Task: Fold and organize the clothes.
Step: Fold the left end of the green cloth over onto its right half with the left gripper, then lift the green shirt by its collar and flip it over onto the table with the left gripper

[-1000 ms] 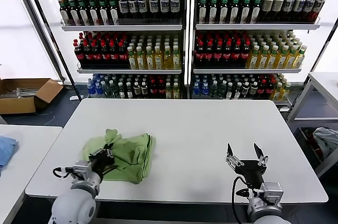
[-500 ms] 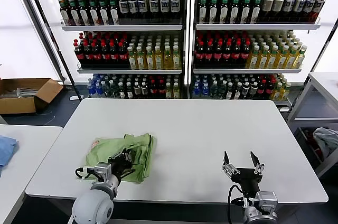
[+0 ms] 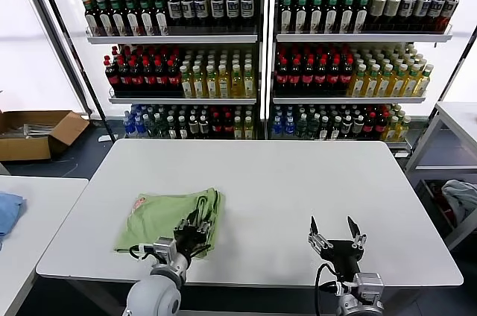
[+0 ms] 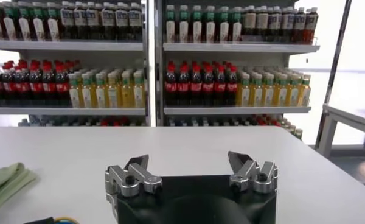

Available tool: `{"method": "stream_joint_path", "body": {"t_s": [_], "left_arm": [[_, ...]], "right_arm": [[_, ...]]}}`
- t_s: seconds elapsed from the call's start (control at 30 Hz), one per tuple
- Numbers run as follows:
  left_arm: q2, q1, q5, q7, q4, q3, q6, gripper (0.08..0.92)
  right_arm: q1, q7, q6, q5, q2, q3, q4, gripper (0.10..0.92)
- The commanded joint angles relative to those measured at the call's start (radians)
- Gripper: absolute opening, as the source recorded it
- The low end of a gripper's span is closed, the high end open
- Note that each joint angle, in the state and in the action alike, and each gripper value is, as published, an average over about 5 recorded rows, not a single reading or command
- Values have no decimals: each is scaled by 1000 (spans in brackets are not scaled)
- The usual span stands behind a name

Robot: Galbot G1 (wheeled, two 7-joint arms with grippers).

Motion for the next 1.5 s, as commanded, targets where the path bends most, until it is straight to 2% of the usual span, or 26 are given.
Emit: {"method": "stream_joint_path", "body": {"t_s": [0.03,0.3,0.4,0.5,0.73,0.87,1.5], "left_arm": [[-41,8,-105,6,3,33,-59,565],[-31,38,-341,42,-200,47,-27,787],[-19,19,-405,20,-281,5,-28,817],[24,-10,-392,-16,-316,-72,-30,822],[148,-21,-168,-46,-181,-253,-39,823],[185,-9,-139,-37,-99,-303,-46,823],[168,1,-135,28,81,-319,-72,823]], "right_arm": [[3,1,3,1,0,-1,-15,823],[26,3,5,2,1,-14,-45,823],[35,4,5,3,-2,-18,-52,823],[47,5,5,7,-8,-21,-60,823],[83,7,0,22,-22,-36,-71,823],[105,7,-5,31,-29,-42,-73,823],[104,2,-3,37,-44,-45,-74,823]]}}
